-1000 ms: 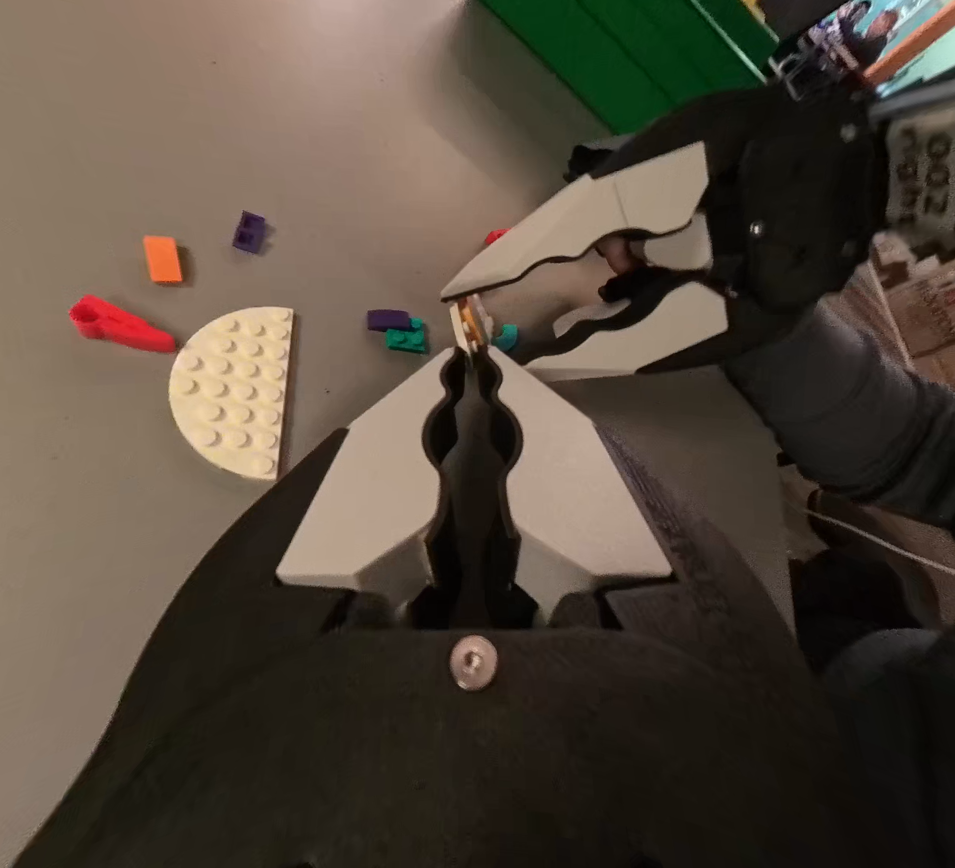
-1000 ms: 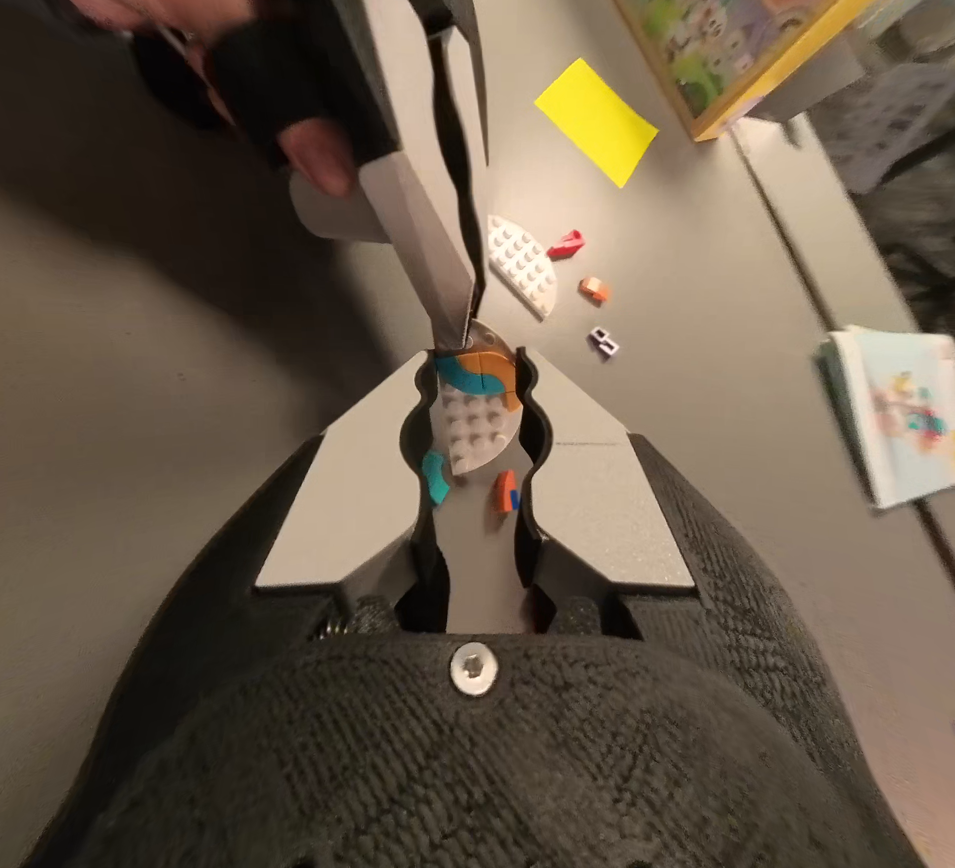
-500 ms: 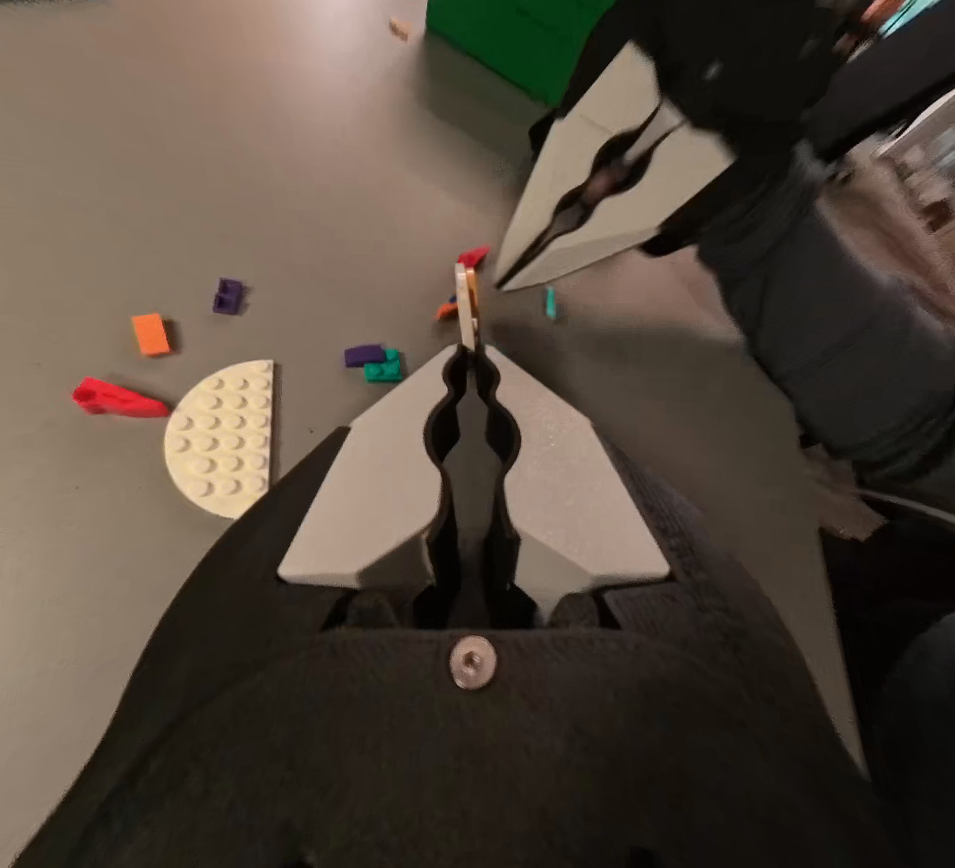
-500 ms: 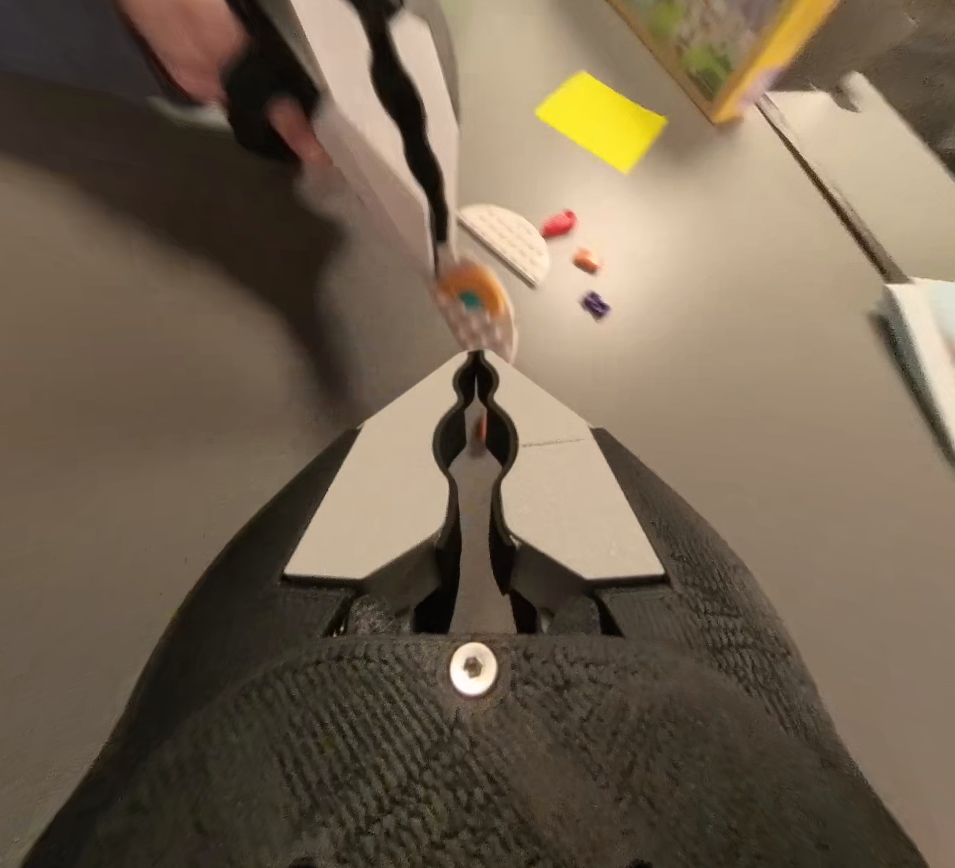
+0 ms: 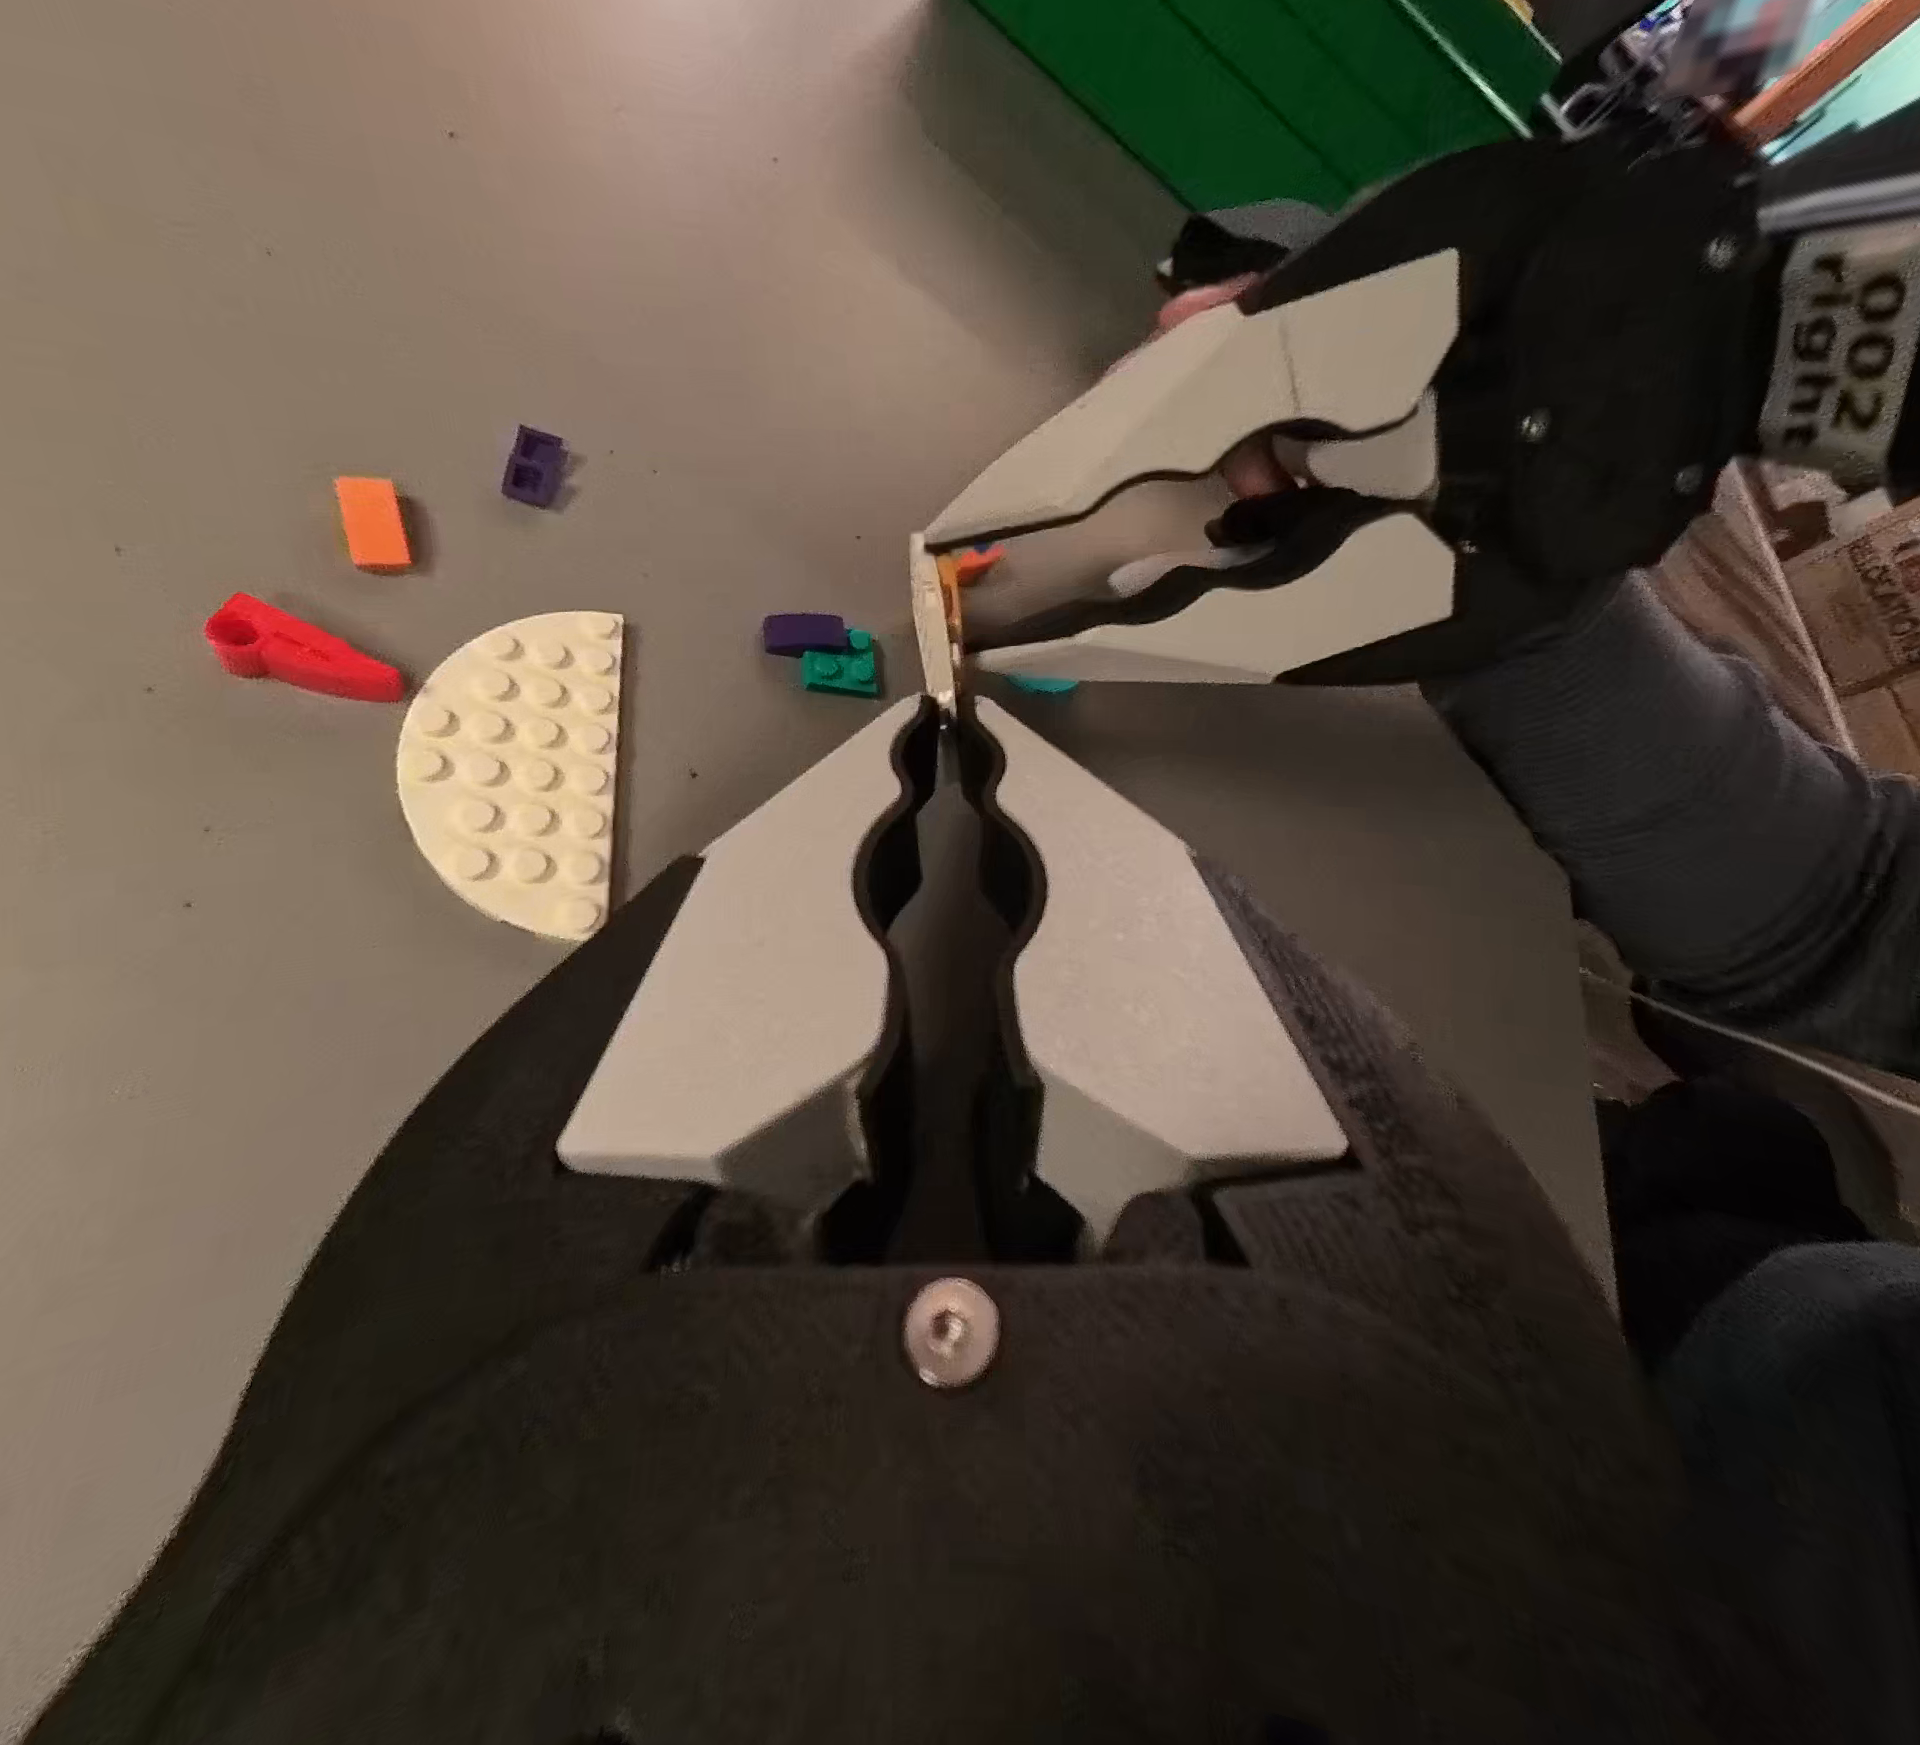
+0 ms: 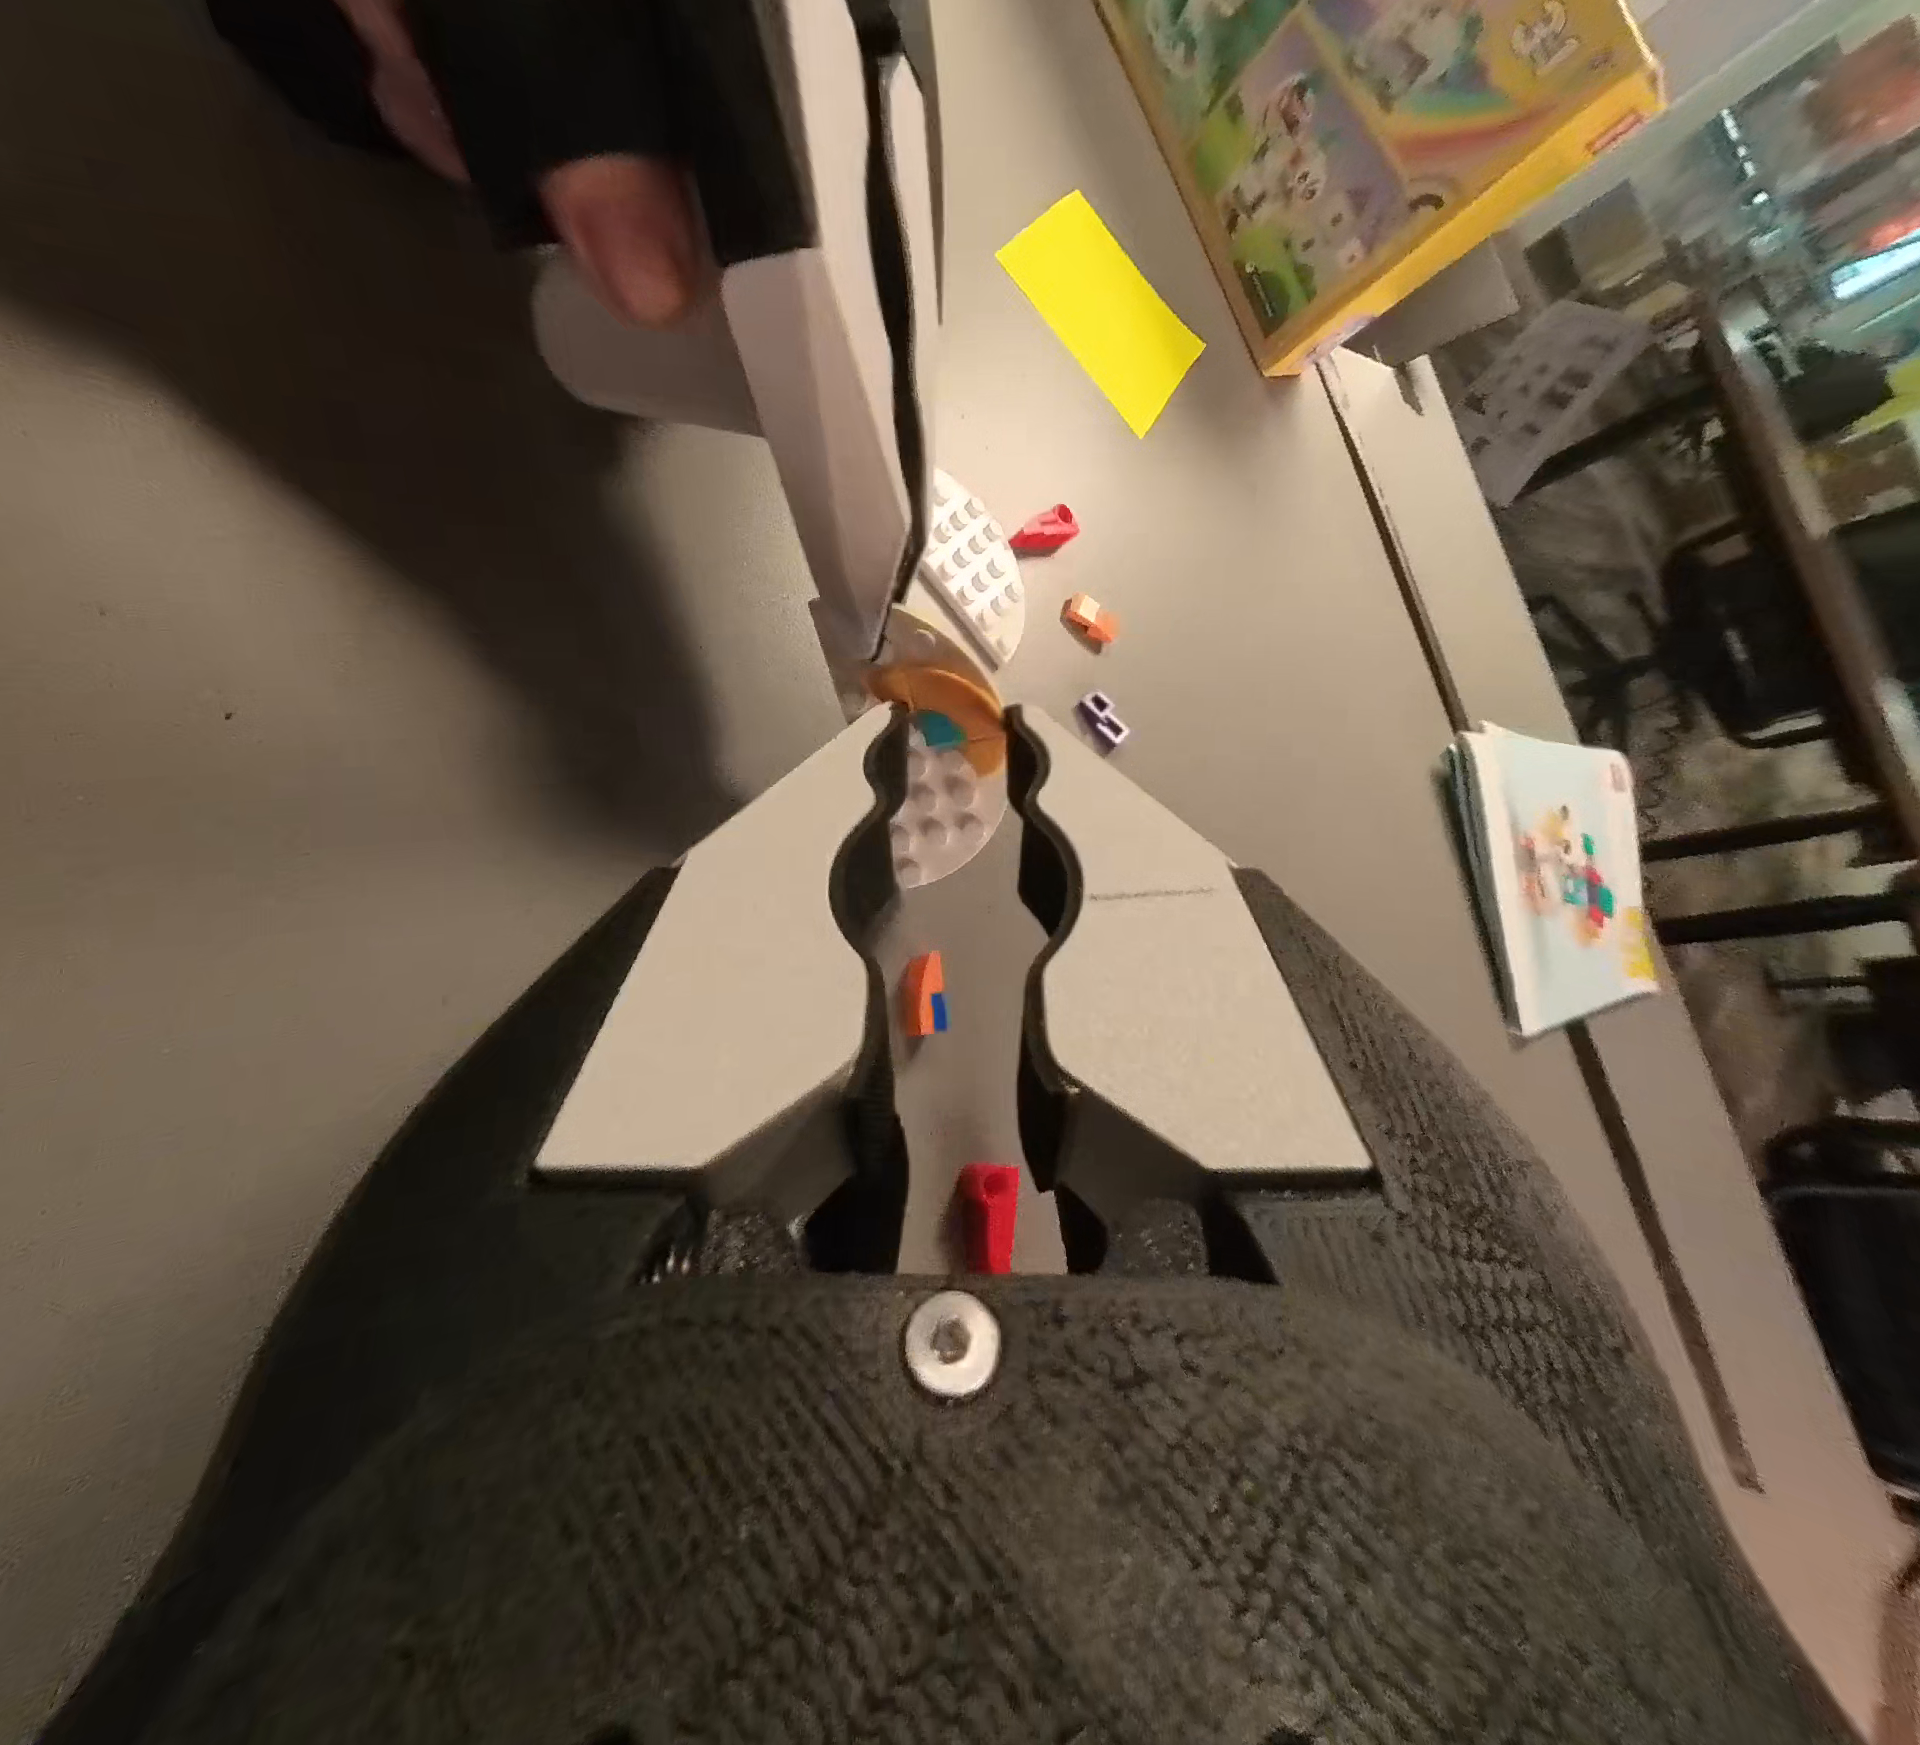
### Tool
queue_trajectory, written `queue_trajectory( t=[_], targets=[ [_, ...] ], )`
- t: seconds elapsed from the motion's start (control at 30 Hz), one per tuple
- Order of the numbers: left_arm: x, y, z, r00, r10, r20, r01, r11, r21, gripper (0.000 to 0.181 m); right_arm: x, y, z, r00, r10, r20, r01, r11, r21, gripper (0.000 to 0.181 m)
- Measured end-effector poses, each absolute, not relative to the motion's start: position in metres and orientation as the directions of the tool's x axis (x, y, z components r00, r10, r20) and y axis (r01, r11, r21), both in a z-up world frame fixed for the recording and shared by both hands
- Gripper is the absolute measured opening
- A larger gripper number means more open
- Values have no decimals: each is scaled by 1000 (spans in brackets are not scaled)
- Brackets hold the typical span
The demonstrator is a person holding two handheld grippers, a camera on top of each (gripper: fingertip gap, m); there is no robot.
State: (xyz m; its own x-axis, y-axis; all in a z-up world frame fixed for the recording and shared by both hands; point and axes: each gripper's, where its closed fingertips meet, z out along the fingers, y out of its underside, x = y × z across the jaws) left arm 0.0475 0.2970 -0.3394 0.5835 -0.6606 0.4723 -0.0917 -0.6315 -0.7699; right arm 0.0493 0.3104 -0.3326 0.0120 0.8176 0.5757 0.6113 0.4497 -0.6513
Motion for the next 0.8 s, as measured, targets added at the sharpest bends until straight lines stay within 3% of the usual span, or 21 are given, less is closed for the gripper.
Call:
queue_trajectory(
  t=[0.27, 0.4, 0.5, 0.63, 0.67, 0.77, 0.8],
  targets=[
    [51, 295, -348, 545, -647, 533, -109, -685, -720, 8, 46, 302, -336, -13, 834, 551, 590, 451, -669, 5],
    [54, 291, -349, 548, -662, 512, -139, -675, -725, 3, 47, 298, -340, -53, 815, 578, 600, 488, -634, 13],
    [53, 291, -349, 549, -653, 522, -135, -685, -716, 3, 47, 293, -347, -111, 753, 648, 630, 558, -540, 27],
    [55, 286, -356, 578, -683, 446, -211, -653, -727, 2, 48, 287, -350, -132, 753, 645, 663, 551, -507, 22],
    [56, 286, -355, 585, -701, 409, -236, -629, -741, 3, 49, 278, -355, -181, 770, 612, 657, 558, -508, 1],
    [46, 295, -345, 632, -710, 311, -235, -558, -796, 3, 57, 274, -368, -234, 738, 633, 700, 579, -417, 0],
    [43, 294, -345, 632, -704, 323, -228, -567, -791, 3, 56, 278, -363, -187, 743, 642, 703, 558, -441, 0]
  ],
)
